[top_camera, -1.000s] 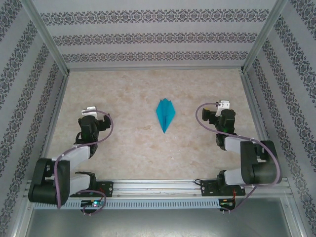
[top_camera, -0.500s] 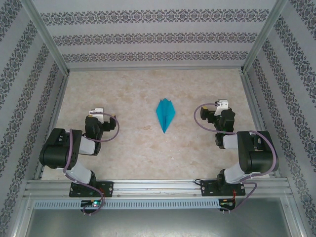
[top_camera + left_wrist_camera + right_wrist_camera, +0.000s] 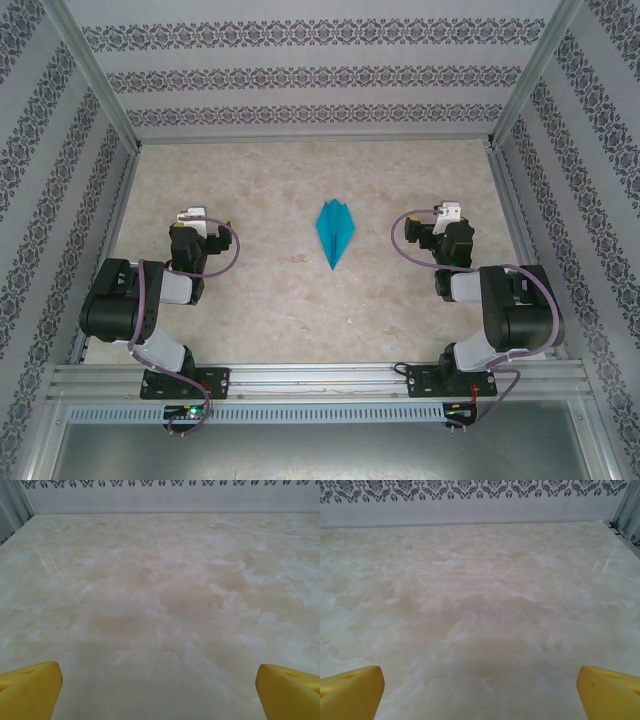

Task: Fold a paper plane with a square sheet of paper (fold left side to right side)
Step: Reset both arms

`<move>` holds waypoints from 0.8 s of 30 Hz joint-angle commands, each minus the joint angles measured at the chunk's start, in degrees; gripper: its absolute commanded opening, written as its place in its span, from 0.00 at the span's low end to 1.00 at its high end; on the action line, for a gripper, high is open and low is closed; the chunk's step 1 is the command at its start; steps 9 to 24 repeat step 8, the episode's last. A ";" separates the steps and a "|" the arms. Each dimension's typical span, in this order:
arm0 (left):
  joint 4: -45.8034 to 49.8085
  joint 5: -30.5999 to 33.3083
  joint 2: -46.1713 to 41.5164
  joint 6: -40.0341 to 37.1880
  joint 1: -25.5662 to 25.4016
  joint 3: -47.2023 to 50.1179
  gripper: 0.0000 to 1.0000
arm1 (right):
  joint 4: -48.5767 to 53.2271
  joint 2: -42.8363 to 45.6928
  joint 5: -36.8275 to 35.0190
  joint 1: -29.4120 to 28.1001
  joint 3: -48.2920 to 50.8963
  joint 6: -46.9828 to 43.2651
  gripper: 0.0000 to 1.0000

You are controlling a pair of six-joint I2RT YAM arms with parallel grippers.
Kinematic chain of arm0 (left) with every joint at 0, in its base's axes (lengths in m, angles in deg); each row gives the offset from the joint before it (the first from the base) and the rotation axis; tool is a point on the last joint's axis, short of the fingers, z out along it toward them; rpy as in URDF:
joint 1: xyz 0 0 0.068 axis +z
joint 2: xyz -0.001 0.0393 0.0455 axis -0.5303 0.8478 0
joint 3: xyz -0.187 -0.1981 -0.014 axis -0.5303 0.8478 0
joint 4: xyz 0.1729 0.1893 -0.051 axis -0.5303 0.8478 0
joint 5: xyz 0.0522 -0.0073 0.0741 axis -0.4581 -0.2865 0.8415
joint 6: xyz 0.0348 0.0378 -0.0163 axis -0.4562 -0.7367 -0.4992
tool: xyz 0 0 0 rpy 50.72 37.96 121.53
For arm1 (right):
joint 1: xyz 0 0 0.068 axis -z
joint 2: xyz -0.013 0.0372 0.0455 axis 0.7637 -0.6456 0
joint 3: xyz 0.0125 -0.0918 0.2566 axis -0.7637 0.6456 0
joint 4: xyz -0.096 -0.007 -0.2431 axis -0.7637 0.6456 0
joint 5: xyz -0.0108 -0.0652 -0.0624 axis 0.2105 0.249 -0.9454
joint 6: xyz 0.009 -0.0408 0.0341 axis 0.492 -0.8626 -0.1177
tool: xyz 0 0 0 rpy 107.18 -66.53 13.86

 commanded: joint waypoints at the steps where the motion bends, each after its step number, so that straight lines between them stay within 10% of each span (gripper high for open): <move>1: -0.19 0.65 -0.42 0.52 0.69 -0.28 0.99 | -0.60 0.01 -0.20 -0.67 -1.04 -0.95 0.98; 24: -0.31 0.53 -0.27 0.44 0.69 -0.27 0.99 | -0.51 0.05 -0.29 -0.67 -1.05 -0.88 0.98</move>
